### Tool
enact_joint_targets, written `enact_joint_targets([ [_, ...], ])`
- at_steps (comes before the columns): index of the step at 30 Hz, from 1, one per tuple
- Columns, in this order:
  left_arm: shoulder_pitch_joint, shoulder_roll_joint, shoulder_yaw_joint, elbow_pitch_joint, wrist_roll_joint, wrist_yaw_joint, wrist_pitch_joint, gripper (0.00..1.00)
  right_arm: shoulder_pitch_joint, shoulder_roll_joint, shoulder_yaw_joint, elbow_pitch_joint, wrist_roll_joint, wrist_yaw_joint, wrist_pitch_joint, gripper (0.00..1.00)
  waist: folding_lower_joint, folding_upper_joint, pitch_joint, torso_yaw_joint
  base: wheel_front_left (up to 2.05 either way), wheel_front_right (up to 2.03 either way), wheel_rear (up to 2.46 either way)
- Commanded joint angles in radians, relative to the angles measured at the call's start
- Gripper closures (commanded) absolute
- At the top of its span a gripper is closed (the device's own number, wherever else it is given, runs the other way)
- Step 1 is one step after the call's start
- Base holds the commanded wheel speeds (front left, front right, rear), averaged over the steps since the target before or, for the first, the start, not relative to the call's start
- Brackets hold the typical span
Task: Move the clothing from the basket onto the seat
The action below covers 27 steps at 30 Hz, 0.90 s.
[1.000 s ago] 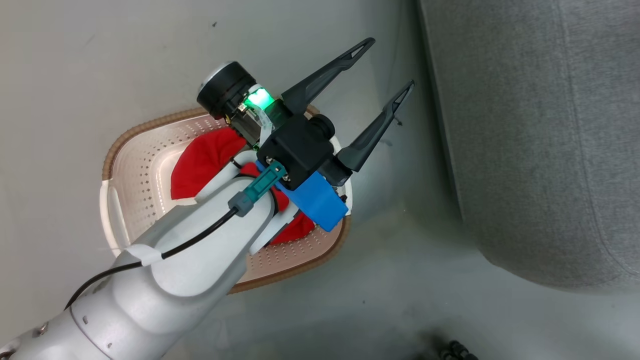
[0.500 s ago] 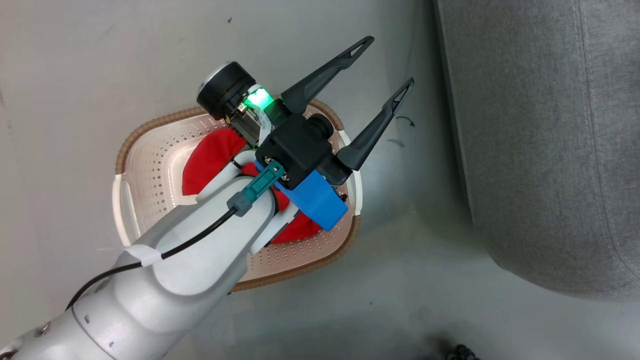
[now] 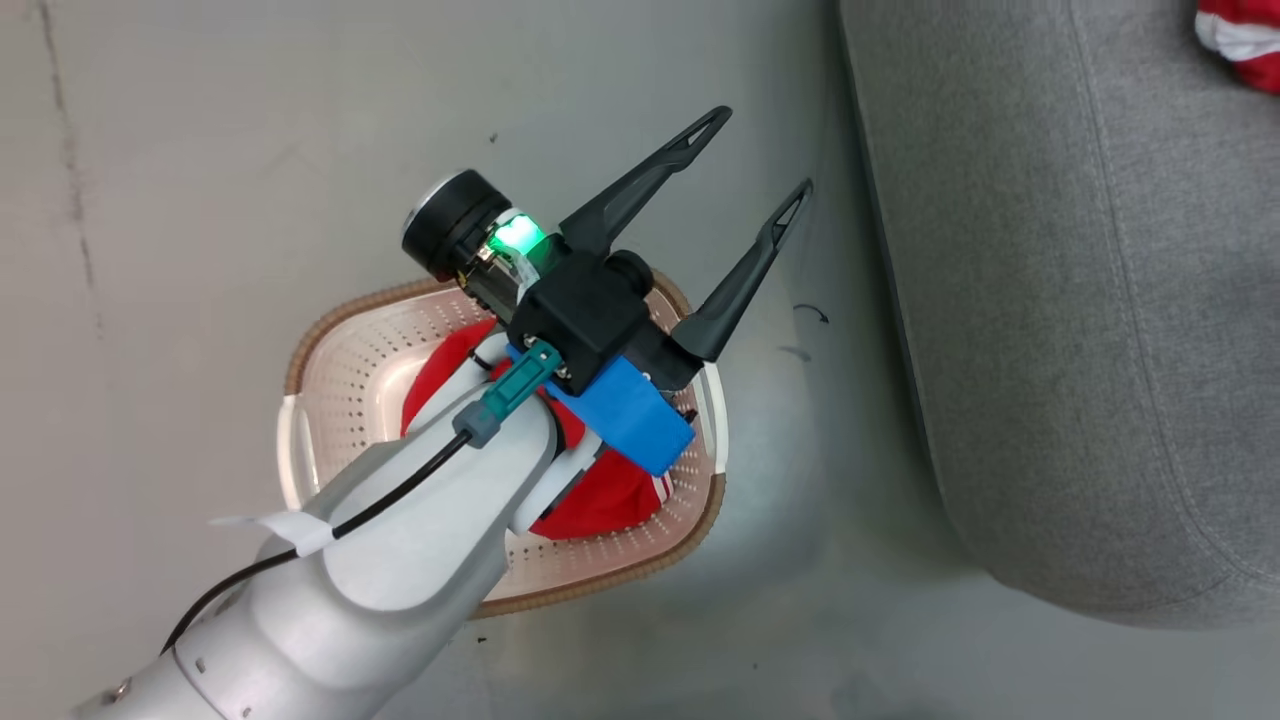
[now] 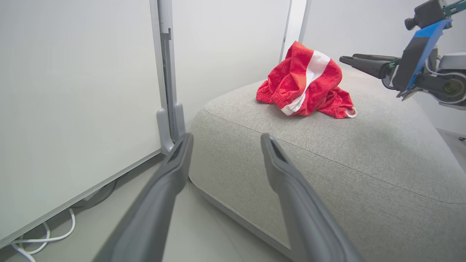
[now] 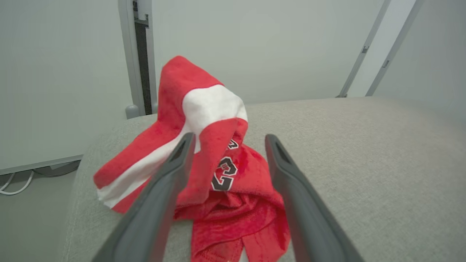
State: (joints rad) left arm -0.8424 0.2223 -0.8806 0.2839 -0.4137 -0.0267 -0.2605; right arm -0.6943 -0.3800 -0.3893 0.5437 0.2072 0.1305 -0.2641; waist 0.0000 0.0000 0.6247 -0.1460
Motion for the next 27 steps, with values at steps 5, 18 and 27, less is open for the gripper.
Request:
enact_joint_targets([
  [5,0.062,-0.001,0.06,-0.019,-0.003,0.011,-0.006,0.0,0.103,0.043,0.025,-0.153,-0.013,0.0,0.0,0.0,0.0,0.0,-0.089,0.022,0.0,0.0,0.0],
  [18,0.296,-0.012,0.356,-0.071,0.023,0.033,-0.006,0.0,0.257,0.139,0.261,-0.392,-0.022,0.0,0.0,0.0,0.0,0.0,-0.287,0.099,0.0,0.0,0.0],
  [27,0.456,-0.056,0.552,-0.079,0.071,-0.003,-0.005,0.0,0.353,0.201,0.371,-0.418,-0.011,0.0,0.0,0.0,0.0,0.0,-0.395,0.155,0.0,0.0,0.0],
])
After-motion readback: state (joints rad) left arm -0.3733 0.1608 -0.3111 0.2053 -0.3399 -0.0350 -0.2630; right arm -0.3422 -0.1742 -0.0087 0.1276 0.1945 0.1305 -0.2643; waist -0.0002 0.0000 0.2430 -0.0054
